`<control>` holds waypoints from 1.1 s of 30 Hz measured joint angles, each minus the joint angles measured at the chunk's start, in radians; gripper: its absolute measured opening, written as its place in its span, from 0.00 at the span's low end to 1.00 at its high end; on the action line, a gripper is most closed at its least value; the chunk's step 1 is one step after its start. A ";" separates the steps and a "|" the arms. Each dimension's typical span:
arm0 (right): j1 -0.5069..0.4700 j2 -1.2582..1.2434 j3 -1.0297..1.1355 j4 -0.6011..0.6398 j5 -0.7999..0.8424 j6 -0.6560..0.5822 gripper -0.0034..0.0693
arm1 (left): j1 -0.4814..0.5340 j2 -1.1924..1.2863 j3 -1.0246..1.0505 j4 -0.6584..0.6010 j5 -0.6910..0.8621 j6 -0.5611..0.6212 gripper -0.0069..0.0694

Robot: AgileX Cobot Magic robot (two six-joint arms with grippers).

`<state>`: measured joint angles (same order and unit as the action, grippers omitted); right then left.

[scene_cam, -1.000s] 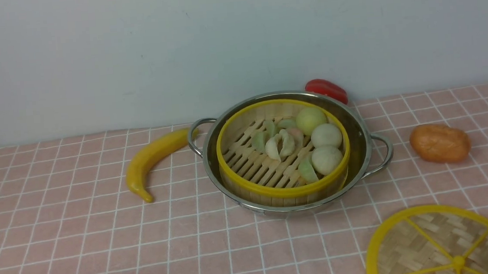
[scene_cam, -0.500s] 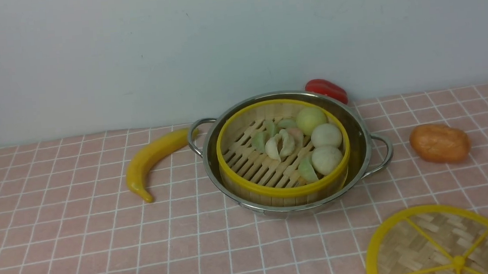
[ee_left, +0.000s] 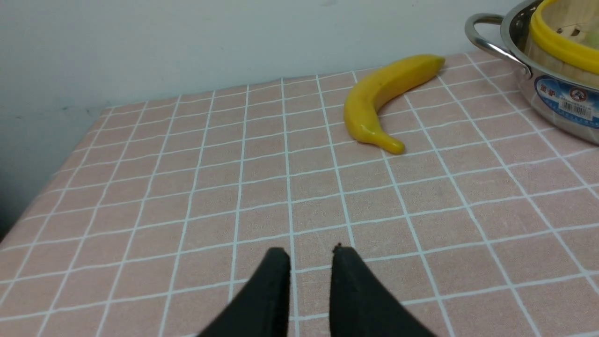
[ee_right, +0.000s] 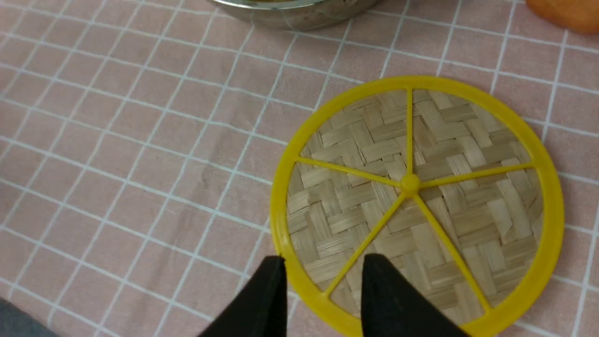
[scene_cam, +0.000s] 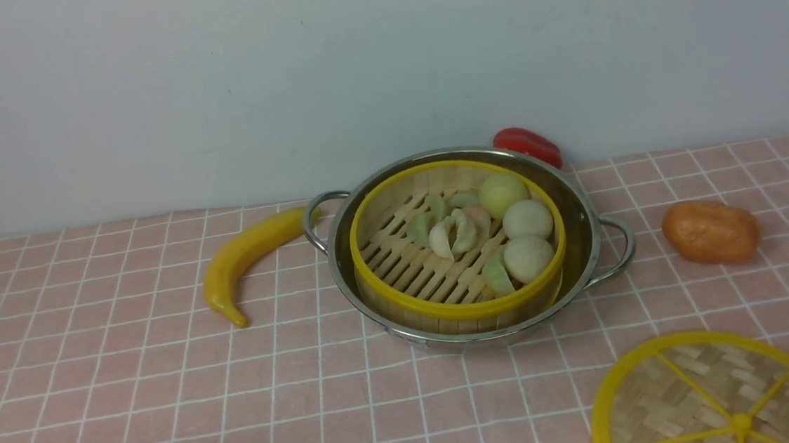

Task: Place the steamer in the pot on the pink tablecloth, and put the lid on the steamer.
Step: 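Move the gripper down to the bamboo steamer lid and grasp its center knob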

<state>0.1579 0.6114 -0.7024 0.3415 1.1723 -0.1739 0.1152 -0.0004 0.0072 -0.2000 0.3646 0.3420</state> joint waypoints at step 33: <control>0.200 1.061 -0.315 -0.333 -0.004 0.200 0.38 | 0.000 0.000 0.000 0.000 0.000 0.000 0.34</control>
<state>0.3578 1.6722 -1.0169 0.0087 1.1685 0.0260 0.1152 -0.0004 0.0072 -0.2000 0.3646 0.3420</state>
